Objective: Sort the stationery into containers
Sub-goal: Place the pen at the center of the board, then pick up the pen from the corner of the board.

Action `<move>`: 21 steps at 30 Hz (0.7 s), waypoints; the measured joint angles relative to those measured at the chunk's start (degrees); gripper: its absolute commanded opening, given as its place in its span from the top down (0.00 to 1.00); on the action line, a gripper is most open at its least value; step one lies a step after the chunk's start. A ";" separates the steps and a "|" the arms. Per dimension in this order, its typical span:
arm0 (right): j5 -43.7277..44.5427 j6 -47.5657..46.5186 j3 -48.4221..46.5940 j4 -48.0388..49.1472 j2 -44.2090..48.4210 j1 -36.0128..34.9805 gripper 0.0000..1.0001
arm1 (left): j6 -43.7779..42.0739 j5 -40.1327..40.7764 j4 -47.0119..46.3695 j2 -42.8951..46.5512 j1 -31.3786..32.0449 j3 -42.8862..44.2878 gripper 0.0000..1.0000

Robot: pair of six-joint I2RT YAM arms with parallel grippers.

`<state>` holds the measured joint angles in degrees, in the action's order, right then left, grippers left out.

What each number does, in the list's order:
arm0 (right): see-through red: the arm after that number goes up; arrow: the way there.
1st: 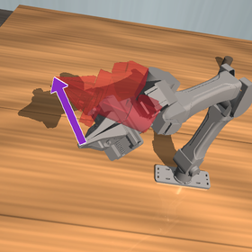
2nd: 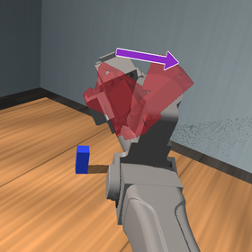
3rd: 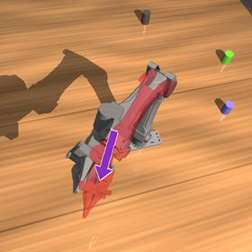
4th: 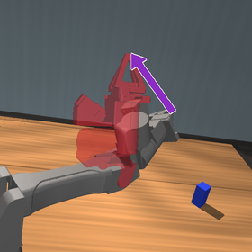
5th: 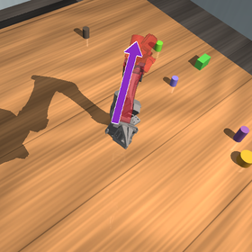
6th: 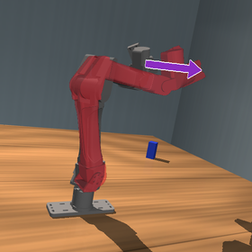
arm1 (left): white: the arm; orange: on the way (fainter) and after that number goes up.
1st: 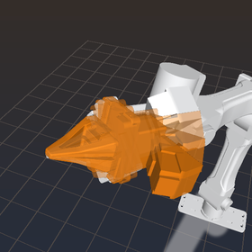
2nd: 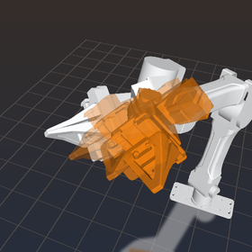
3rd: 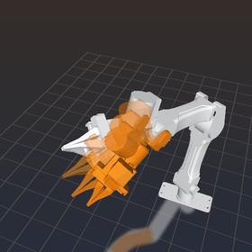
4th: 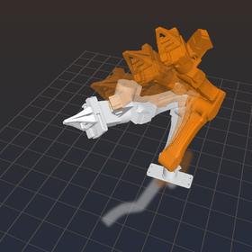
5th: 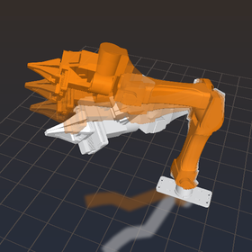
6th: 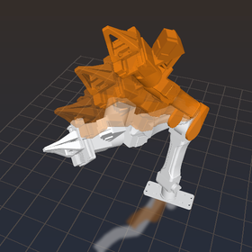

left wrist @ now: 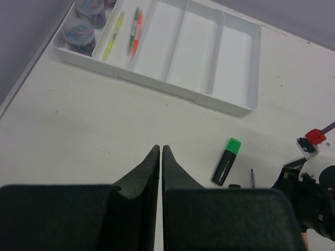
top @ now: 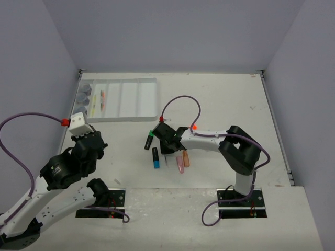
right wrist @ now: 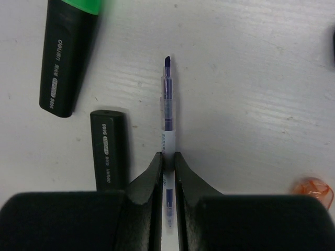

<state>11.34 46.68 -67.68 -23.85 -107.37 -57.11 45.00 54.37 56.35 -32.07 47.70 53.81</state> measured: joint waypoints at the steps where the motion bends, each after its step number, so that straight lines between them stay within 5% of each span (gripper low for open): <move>1: 0.22 0.35 -0.80 -0.39 -0.58 -0.17 0.76 | -0.58 0.05 -0.76 0.51 0.00 -0.20 0.96; 8: 1.93 2.12 -3.66 -3.44 -2.01 -0.90 0.52 | -2.66 0.05 -3.26 0.67 0.00 -0.31 0.87; 17: 4.73 1.99 -3.81 -8.24 1.23 -2.06 0.64 | -2.54 0.11 -3.53 1.05 0.00 -0.38 0.66; 21: 6.89 0.03 -5.64 -9.85 7.40 -5.64 0.67 | -2.05 0.53 -3.42 2.42 -0.03 -0.38 0.35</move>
<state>18.23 46.71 -73.31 -33.69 -99.97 -62.75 42.95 54.90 52.93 -29.65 47.68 53.43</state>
